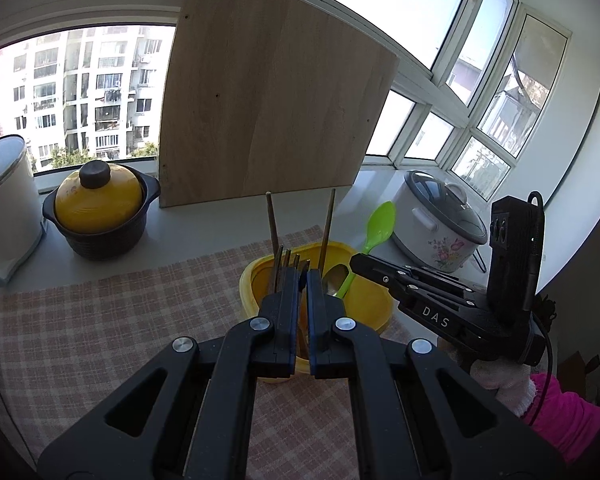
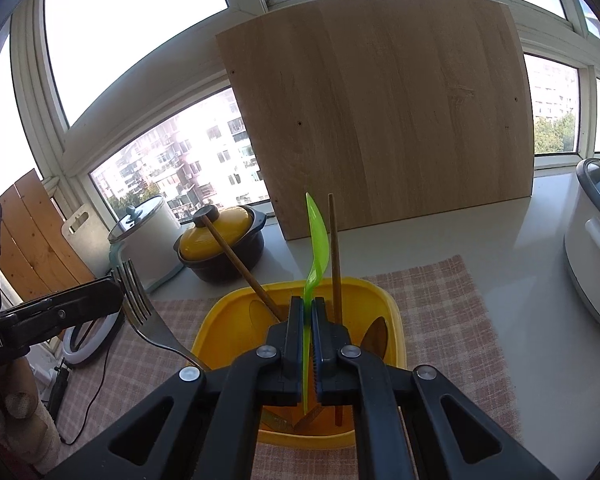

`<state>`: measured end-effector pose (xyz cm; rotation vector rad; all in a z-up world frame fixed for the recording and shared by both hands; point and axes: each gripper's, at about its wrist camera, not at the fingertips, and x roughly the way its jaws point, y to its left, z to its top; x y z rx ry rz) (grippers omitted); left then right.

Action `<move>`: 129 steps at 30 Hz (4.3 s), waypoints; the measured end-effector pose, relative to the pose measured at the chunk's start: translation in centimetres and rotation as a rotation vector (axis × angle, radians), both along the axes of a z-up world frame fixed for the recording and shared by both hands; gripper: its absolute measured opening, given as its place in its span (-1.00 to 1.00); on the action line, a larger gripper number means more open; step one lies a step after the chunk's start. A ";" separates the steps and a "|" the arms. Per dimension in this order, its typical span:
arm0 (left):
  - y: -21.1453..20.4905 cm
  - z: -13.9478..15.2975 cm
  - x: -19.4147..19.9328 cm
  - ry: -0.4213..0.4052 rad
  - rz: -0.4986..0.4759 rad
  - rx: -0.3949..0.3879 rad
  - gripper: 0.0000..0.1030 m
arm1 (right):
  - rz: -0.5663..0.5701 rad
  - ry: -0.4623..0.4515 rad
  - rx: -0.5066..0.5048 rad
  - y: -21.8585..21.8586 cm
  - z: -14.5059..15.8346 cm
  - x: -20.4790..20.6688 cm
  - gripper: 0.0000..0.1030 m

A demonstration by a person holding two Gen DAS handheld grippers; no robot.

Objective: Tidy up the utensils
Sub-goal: 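Open both tools to drop the green spoon and fork into the container, then move both tools back down toward the remaining chopsticks on the cloth, then close the right tool on a chopstick while the left tool grips another chopstick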

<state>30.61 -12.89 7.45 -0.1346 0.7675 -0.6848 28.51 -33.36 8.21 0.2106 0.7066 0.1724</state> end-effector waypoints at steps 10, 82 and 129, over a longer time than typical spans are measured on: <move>0.1 -0.8 -0.4 0.051 -0.006 -0.031 -0.97 | -0.007 0.027 0.042 -0.7 -0.8 -1.7 -0.43; 7.1 -18.0 -14.7 0.341 0.272 0.318 -0.31 | 0.480 0.524 -0.161 14.3 -14.5 -10.3 -0.68; 6.1 -18.2 -9.5 0.519 0.218 0.340 -0.92 | 0.621 0.698 -0.208 13.8 -14.8 -5.4 -0.93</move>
